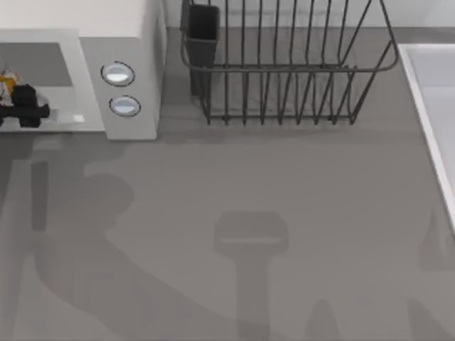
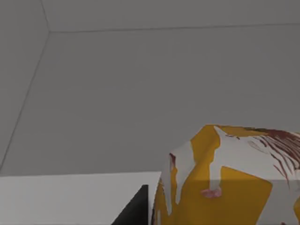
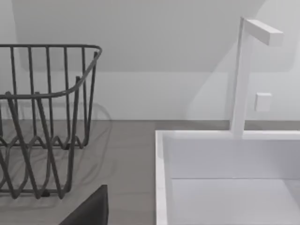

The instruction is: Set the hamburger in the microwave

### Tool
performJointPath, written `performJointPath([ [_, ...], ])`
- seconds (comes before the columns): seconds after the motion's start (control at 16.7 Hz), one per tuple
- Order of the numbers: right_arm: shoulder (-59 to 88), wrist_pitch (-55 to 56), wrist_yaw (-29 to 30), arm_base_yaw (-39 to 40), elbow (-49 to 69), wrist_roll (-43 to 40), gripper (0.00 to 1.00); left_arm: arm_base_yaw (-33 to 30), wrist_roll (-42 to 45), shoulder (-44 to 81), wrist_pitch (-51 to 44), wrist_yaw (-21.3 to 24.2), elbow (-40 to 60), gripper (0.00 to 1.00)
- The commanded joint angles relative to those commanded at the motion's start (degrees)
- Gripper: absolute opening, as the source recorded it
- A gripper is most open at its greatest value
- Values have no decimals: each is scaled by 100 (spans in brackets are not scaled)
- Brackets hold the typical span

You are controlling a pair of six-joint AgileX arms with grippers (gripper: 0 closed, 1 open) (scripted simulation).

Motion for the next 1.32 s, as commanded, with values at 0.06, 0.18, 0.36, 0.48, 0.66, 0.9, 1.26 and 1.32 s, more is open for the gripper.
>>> performJointPath([
  [0.06, 0, 0, 0, 0, 0, 0, 100, 38, -95, 29, 141, 19, -14, 0],
  [0.18, 0, 0, 0, 0, 0, 0, 100, 66, -165, 48, 243, 33, -22, 0],
  [0.36, 0, 0, 0, 0, 0, 0, 100, 66, -165, 48, 243, 33, -22, 0],
  [0.48, 0, 0, 0, 0, 0, 0, 100, 36, -146, 35, 225, 23, 8, 0],
  [0.66, 0, 0, 0, 0, 0, 0, 100, 8, -157, 283, 76, 7, 376, 0],
  [0.9, 0, 0, 0, 0, 0, 0, 100, -41, -199, 899, -338, -74, 1445, 0],
  [1.26, 0, 0, 0, 0, 0, 0, 100, -202, -263, 1954, -1186, -186, 3461, 0],
  [1.32, 0, 0, 0, 0, 0, 0, 100, -227, -273, 2102, -1318, -204, 3761, 0],
])
